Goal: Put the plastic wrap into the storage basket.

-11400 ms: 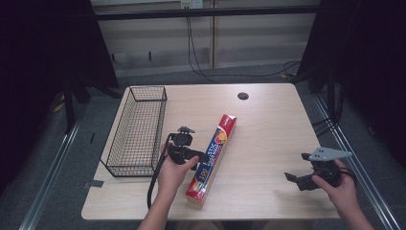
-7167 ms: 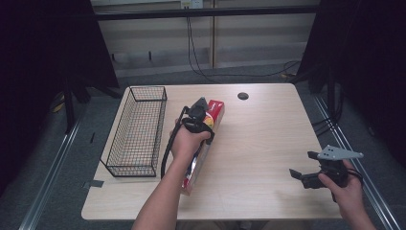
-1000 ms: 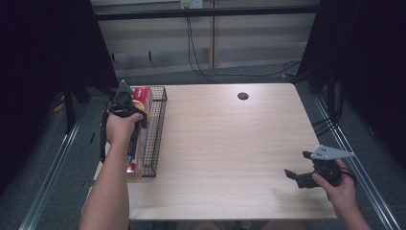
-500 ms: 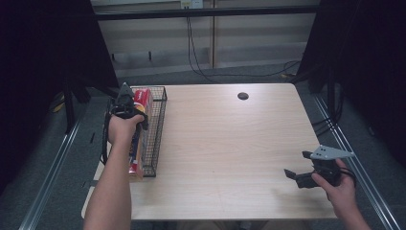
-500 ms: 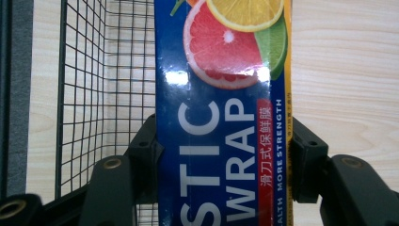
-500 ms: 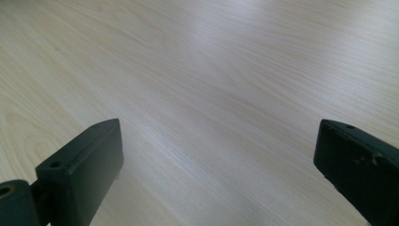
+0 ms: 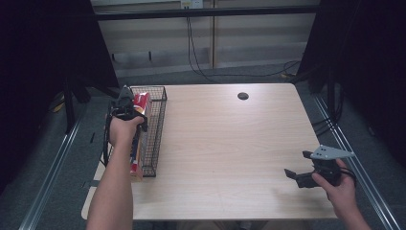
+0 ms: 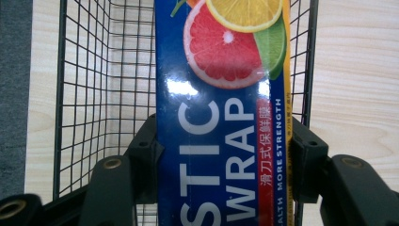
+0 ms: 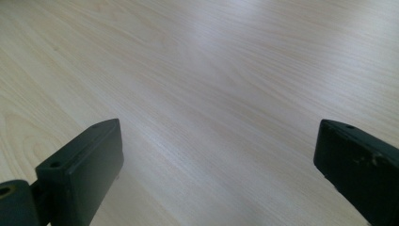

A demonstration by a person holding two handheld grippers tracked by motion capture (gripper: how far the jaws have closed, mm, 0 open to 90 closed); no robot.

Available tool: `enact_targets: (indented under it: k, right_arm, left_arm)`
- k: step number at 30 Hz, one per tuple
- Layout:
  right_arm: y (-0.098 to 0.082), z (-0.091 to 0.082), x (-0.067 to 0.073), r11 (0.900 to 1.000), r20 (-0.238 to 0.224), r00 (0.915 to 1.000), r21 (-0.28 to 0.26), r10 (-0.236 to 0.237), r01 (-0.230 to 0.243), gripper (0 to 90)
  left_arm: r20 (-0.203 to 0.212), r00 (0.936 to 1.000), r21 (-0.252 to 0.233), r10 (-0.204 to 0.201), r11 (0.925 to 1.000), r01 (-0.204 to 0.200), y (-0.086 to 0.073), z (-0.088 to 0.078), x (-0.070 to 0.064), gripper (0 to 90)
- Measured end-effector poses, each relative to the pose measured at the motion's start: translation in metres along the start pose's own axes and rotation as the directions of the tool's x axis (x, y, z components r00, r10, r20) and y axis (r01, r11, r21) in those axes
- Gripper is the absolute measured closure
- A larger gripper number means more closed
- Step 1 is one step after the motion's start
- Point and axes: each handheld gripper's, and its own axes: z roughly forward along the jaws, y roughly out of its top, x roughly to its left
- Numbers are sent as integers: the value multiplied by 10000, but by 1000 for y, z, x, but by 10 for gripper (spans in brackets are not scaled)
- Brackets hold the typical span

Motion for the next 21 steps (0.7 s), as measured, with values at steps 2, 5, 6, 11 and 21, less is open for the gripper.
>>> enact_targets:
  k: [2,5,6,11,21]
  right_arm:
    - [0,0,0,10000,4,10000,9,-3,3,19]
    - [1,0,1,10000,-33,10000,-34,-71,71,19]
    - [1,0,1,10000,-13,10000,-27,-55,55,19]
    - [0,0,0,10000,15,10000,-28,-55,55,19]
    - [1,0,1,10000,-112,9999,-77,6,-7,19]
  left_arm:
    - [-16,10000,-52,-46,10000,46,0,1,0,425]
    - [-24,10000,27,1,10000,-1,0,2,0,425]
    - [-20,10000,10,-70,10000,70,0,3,0,425]
    - [-4,9999,85,-121,9999,121,-1,5,1,425]
    - [3,9999,154,-139,9998,139,0,8,3,424]
